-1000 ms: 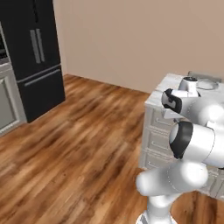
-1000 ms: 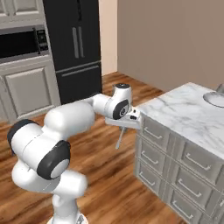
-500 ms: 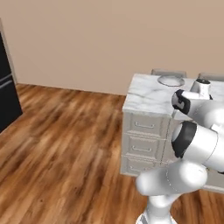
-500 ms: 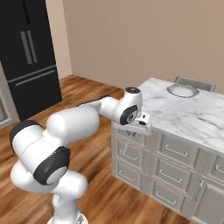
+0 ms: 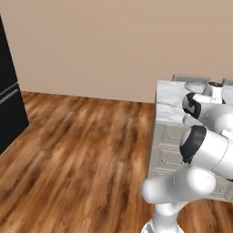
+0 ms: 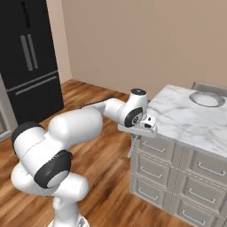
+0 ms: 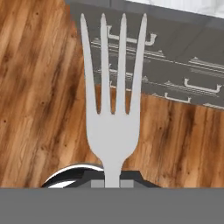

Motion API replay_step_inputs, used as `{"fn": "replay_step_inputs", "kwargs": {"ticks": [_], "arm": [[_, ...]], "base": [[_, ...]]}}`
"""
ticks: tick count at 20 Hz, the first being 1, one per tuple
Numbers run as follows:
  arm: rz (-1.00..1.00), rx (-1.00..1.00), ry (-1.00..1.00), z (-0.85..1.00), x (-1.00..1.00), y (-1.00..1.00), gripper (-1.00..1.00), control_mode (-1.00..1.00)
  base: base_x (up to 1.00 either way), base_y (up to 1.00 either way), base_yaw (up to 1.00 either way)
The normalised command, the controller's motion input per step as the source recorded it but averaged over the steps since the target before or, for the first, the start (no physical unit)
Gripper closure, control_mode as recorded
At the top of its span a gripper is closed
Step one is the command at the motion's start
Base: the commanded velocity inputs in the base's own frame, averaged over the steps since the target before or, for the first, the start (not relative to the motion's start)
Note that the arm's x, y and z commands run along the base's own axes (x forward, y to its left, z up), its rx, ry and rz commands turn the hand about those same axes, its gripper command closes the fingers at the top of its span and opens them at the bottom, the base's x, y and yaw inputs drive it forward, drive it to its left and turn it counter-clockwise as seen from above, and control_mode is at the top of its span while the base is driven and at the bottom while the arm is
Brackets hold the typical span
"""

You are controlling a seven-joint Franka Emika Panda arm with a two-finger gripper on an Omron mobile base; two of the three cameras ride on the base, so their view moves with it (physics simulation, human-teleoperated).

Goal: Take the fork and place it on the left side of the plate. Then take the spoon and place it on the right side of the plate. Make sure they're directly next to the plate.

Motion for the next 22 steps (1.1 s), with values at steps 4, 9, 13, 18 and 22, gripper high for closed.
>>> {"fn": "replay_step_inputs", "kwargs": {"ticks": [4,9,13,18,22], "arm": [[0.00,0.00,0.00,0.00,0.00,0.00,1.00,1.00],[0.00,0.00,0.00,0.00,0.00,0.00,1.00,1.00],[0.00,0.00,0.00,0.00,0.00,0.00,1.00,1.00],[0.00,0.00,0.00,0.00,0.00,0.00,1.00,1.00],[0.00,0.00,0.00,0.00,0.00,0.00,1.00,1.00]], "base": [[0.68,0.58,-0.13],[0.71,0.55,-0.15],[0.74,0.51,-0.17],[0.80,0.43,-0.20],[0.86,0.33,-0.22]]}}
